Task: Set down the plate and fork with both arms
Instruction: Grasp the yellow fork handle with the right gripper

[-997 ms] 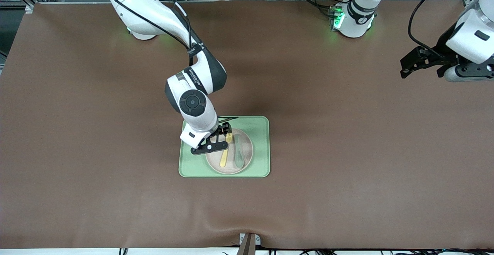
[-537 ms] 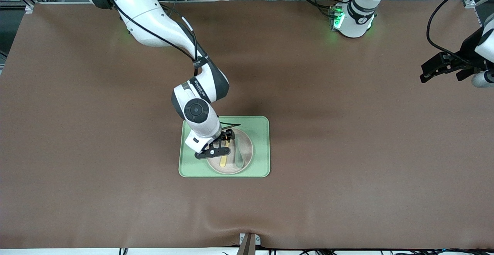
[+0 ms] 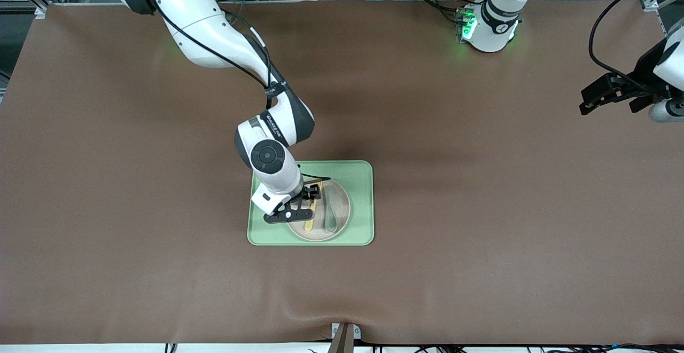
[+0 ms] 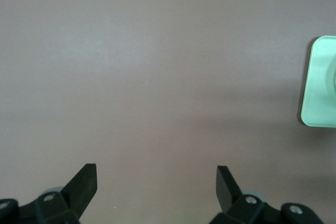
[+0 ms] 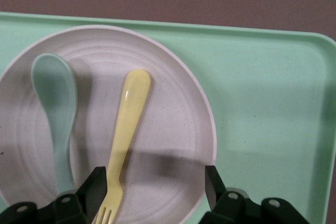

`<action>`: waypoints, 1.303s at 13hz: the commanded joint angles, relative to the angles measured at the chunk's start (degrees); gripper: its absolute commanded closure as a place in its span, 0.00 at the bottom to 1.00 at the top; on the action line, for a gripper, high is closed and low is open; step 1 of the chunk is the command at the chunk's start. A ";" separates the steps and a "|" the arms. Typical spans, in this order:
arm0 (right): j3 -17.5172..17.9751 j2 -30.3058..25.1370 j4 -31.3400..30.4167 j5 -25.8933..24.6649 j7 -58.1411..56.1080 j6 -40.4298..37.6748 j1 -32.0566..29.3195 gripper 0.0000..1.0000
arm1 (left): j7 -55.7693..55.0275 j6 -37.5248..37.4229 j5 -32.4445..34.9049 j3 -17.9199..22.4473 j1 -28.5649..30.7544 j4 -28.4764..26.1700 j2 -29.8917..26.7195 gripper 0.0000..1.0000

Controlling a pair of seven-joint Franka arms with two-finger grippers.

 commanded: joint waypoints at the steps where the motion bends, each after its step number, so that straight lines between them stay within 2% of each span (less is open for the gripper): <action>1: 0.17 2.34 2.98 0.58 2.12 1.16 -0.22 0.17 | 1.82 0.58 0.28 0.16 -0.24 -0.48 -0.41 0.00; 4: 0.17 3.48 3.69 0.58 3.01 1.25 0.22 0.17 | 1.47 0.58 0.28 0.16 -0.24 -0.56 -0.24 0.00; 6: 0.17 4.45 4.13 0.58 2.83 3.96 0.22 0.29 | 1.73 0.58 0.28 0.16 -0.15 -0.39 -0.15 0.00; 7: 0.17 4.80 4.22 0.58 2.83 4.41 0.22 0.31 | 1.64 0.58 0.28 0.16 -0.15 -0.39 -0.15 0.00; 12: 0.17 5.33 4.57 0.58 2.83 4.50 0.66 0.32 | 1.29 0.41 0.19 -0.10 0.02 0.14 0.29 0.00; 14: 0.17 5.42 4.57 0.58 2.83 4.50 0.74 0.39 | 1.47 0.41 0.19 -0.10 0.02 0.14 0.47 0.00; 17: 0.17 5.95 4.57 0.49 2.83 4.59 0.74 0.42 | 1.82 0.32 0.19 -0.10 0.20 -0.04 0.64 0.00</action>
